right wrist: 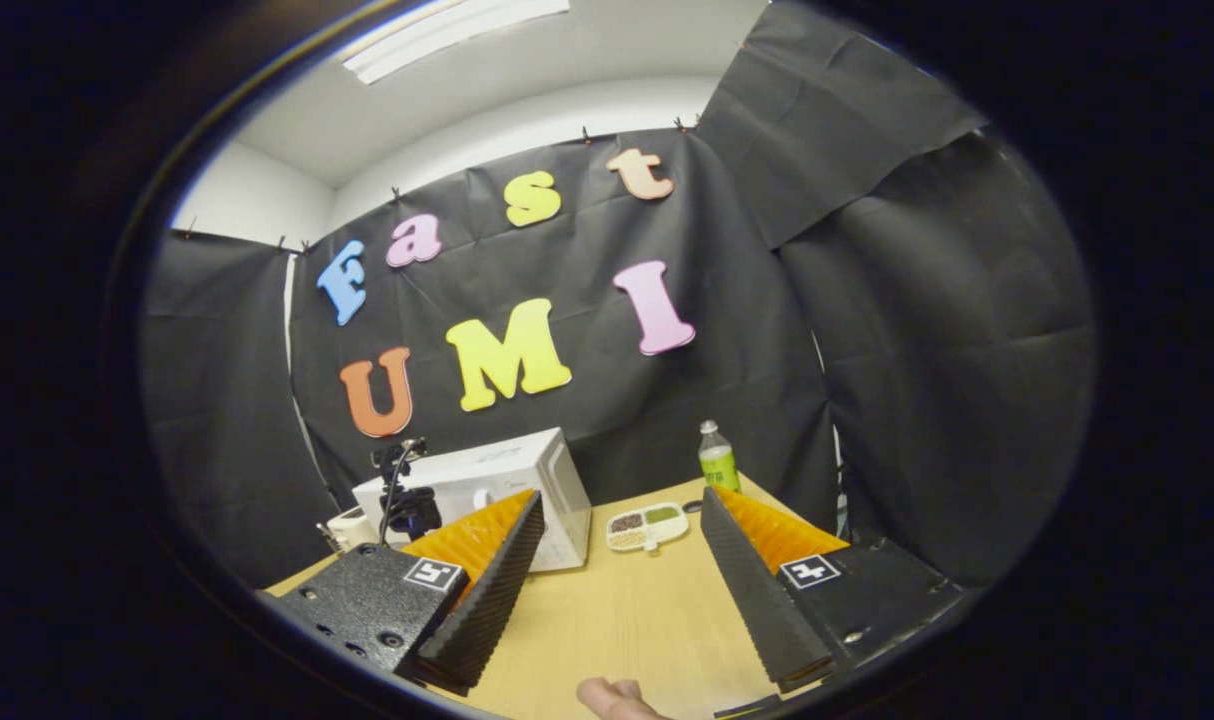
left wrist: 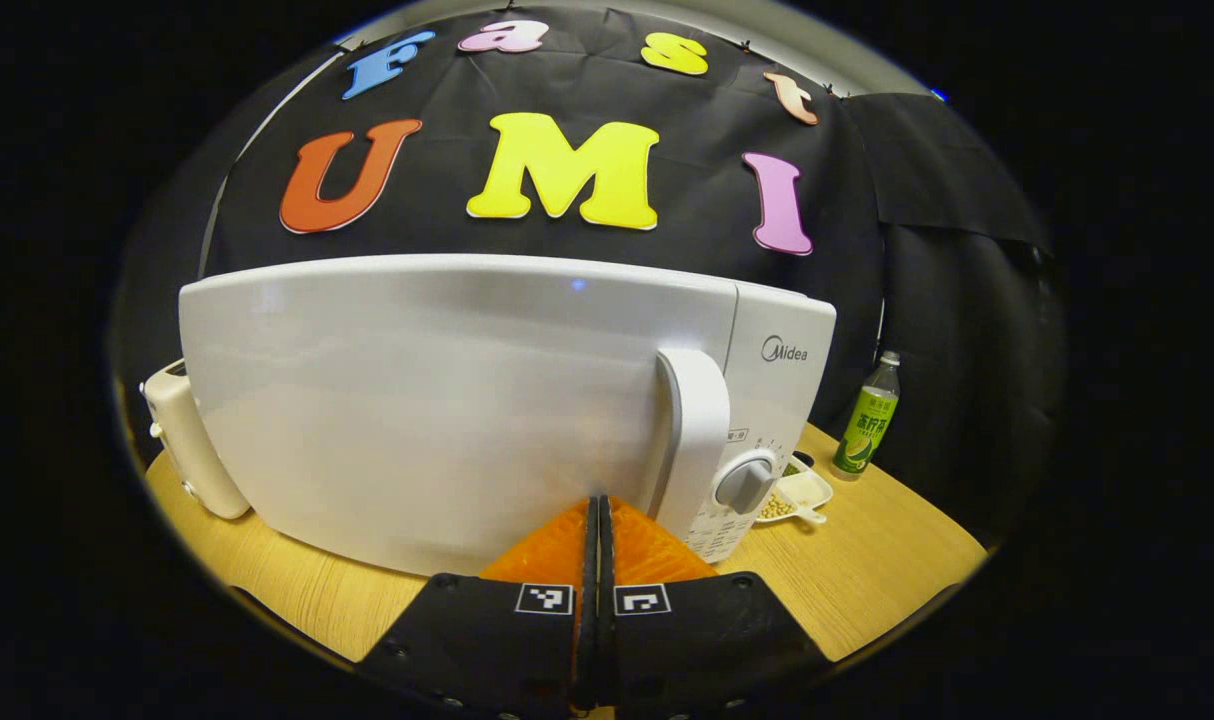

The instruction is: Open the microwave oven with the left hand, put the food in, and close the microwave oven.

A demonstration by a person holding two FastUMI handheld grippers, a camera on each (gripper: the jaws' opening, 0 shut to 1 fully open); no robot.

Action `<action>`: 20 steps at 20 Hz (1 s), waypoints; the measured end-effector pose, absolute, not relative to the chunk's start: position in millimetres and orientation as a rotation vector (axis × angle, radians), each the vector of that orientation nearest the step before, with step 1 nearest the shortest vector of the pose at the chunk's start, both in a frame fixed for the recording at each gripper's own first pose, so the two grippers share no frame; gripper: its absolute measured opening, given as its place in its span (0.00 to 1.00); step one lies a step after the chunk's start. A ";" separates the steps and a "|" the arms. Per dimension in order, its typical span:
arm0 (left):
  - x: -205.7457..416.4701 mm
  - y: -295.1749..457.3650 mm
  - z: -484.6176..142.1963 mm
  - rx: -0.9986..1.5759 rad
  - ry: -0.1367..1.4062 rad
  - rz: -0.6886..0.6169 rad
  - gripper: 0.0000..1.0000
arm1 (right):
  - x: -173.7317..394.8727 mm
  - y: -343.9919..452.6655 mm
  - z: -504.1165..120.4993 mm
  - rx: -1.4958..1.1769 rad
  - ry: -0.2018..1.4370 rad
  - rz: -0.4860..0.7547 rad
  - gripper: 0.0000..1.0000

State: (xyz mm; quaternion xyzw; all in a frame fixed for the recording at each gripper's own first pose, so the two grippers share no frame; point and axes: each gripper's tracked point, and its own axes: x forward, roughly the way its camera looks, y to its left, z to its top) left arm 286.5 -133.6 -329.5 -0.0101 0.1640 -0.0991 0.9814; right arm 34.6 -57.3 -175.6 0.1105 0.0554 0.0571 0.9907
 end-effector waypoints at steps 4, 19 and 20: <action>260.2 -127.9 -314.1 0.043 0.304 -0.166 0.06 | 36.3 -54.1 -179.0 0.231 0.138 0.112 1.00; 89.2 -88.1 -208.1 0.003 0.256 -0.035 0.95 | 0.3 -33.1 -138.8 0.141 0.098 0.105 0.90; 78.5 -83.0 -200.1 0.019 0.253 -0.028 0.95 | -2.7 -33.6 -133.9 0.131 0.088 0.099 0.90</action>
